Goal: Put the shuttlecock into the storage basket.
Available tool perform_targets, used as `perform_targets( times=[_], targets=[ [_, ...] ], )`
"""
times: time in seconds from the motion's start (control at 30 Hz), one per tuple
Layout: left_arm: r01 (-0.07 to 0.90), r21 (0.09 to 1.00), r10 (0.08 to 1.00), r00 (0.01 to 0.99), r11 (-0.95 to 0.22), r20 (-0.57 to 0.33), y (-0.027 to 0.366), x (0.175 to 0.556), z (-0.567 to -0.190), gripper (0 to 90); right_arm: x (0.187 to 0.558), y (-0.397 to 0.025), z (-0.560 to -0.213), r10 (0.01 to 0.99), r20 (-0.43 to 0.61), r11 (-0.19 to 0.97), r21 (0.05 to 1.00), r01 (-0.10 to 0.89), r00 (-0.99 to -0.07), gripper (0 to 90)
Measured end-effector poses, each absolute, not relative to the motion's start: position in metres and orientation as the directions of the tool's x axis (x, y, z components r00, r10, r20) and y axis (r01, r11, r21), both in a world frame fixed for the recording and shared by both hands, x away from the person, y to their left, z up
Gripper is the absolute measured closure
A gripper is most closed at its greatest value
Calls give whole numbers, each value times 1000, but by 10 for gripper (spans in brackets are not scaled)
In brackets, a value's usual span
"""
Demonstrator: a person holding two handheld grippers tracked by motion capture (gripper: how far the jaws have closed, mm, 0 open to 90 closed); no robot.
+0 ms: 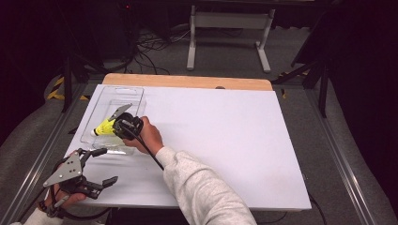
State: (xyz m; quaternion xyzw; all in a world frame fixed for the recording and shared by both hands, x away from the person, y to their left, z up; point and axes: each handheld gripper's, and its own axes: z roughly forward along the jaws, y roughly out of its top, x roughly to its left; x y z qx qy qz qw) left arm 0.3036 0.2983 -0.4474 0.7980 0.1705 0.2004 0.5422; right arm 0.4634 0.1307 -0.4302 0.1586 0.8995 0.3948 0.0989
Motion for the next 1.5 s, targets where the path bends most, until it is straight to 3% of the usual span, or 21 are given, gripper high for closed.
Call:
perform_targets(
  times=[0.53,0.67,0.8,1.5],
  targets=[
    [46,934,485,863,-355,142,299,304,-446,52,459,127,-439,368,-30,649,725,233,-929,839],
    [47,934,488,861,-354,142,299,304,-446,52,455,125,-438,364,-35,645,731,224,-931,778],
    [47,931,491,859,-361,146,298,304,-445,52,451,119,-432,370,-30,629,743,227,-929,648],
    [49,928,495,856,-370,152,297,304,-445,52,426,82,-408,394,-139,589,797,134,-908,558]
  ],
)
